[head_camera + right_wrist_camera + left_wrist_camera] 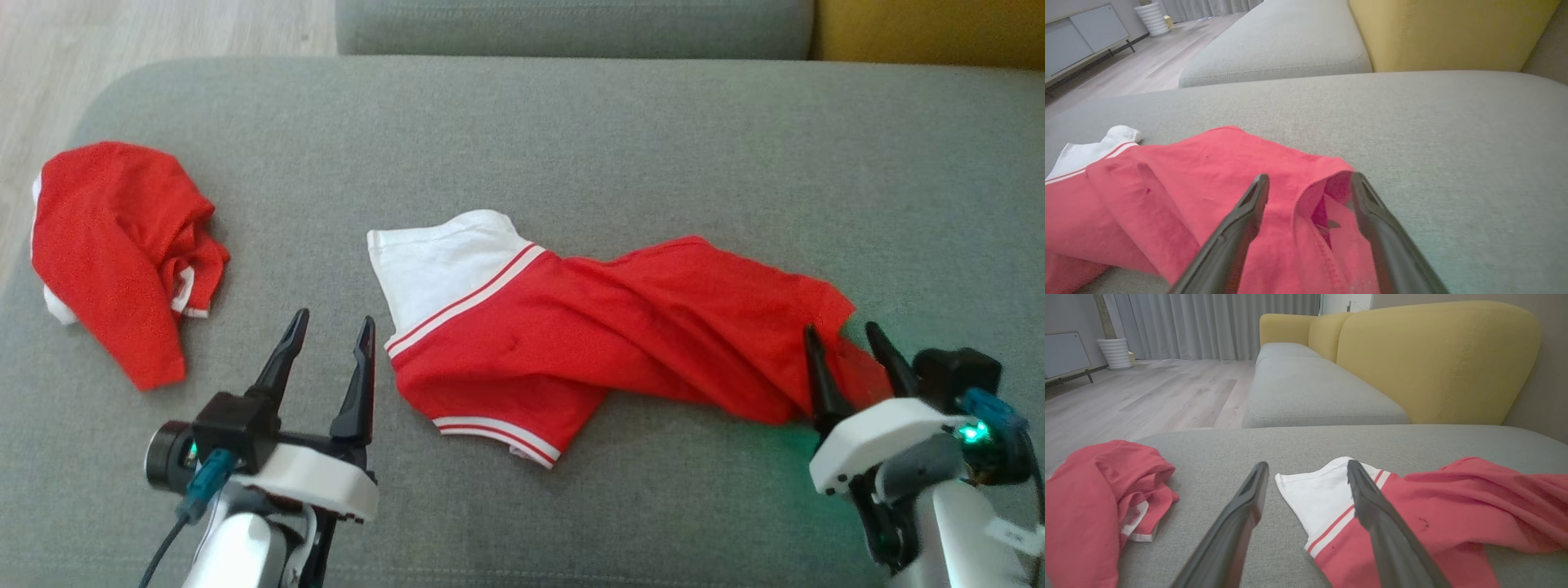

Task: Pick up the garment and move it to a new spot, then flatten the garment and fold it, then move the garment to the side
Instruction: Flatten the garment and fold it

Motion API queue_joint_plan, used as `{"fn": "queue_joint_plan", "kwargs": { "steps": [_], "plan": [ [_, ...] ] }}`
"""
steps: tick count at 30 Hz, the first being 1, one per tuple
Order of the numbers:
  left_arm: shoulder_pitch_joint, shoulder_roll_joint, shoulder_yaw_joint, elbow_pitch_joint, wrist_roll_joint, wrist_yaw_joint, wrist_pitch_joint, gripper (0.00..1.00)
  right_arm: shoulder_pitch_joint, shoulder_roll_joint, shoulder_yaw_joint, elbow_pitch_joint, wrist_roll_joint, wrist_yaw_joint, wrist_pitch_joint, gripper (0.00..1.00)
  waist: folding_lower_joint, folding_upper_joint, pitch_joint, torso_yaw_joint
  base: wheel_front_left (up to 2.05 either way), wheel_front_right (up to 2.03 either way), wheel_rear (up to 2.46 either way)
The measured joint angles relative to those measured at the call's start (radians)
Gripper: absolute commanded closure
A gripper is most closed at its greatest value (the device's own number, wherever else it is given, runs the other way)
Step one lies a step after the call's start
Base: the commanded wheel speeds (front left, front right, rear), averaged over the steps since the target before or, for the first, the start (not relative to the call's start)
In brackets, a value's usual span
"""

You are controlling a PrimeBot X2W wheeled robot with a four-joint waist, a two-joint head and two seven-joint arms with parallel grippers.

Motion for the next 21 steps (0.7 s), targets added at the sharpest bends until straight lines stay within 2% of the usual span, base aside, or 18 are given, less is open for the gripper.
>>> {"fn": "queue_joint_plan", "kwargs": {
  "steps": [1, 2, 3, 4, 9, 15, 18, 21],
  "plan": [
    [-0.006, 0.0, -0.001, 0.001, 0.0, 0.0, 0.0, 0.0, -0.015, 0.0, 0.002, 0.025, -0.002, 0.0, 0.0, 0.0, 0.0, 0.0, 0.006, 0.002, 0.0, 0.0, 0.0],
    [-0.009, -0.001, -0.002, 0.003, 0.0, 0.0, 0.0, 0.0, -0.028, 0.0, 0.002, 0.048, -0.001, 0.0, 0.002, 0.15, 0.0, 0.0, 0.011, 0.005, 0.0, 0.0, 0.0],
    [-0.011, -0.002, -0.003, 0.004, 0.0, 0.0, -0.001, 0.0, -0.04, 0.0, 0.001, 0.071, -0.002, 0.0, 0.014, 0.73, 0.0, 0.0, 0.016, 0.006, 0.0, 0.0, 0.0],
    [-0.012, -0.002, -0.003, 0.008, 0.0, 0.0, -0.001, 0.0, -0.049, 0.0, 0.0, 0.089, 0.002, 0.0, 0.016, 1.0, 0.0, 0.0, 0.02, 0.007, 0.0, 0.0, 0.0],
    [-0.021, -0.005, -0.004, 0.017, 0.0, -0.001, -0.002, 0.0, -0.089, 0.0, -0.002, 0.114, 0.007, 0.0, 0.001, 1.0, 0.0, 0.0, 0.038, 0.008, 0.0, 0.0, 0.0],
    [-0.032, -0.005, -0.002, 0.019, 0.0, -0.001, -0.003, 0.0, -0.146, -0.002, 0.039, -0.003, 0.028, 0.0, -0.084, 1.0, 0.0, 0.0, 0.05, -0.004, 0.0, 0.0, 0.0],
    [-0.032, -0.006, -0.001, 0.02, 0.0, -0.001, -0.003, 0.0, -0.104, -0.002, 0.081, -0.051, 0.062, 0.0, -0.072, 1.0, 0.0, 0.0, 0.049, -0.006, 0.0, 0.0, 0.0],
    [-0.032, -0.008, -0.002, 0.021, 0.0, -0.001, -0.003, 0.0, 0.01, -0.001, 0.128, -0.075, 0.105, 0.0, -0.026, 1.0, 0.0, 0.0, 0.048, -0.008, 0.0, 0.0, 0.0]
  ]
}}
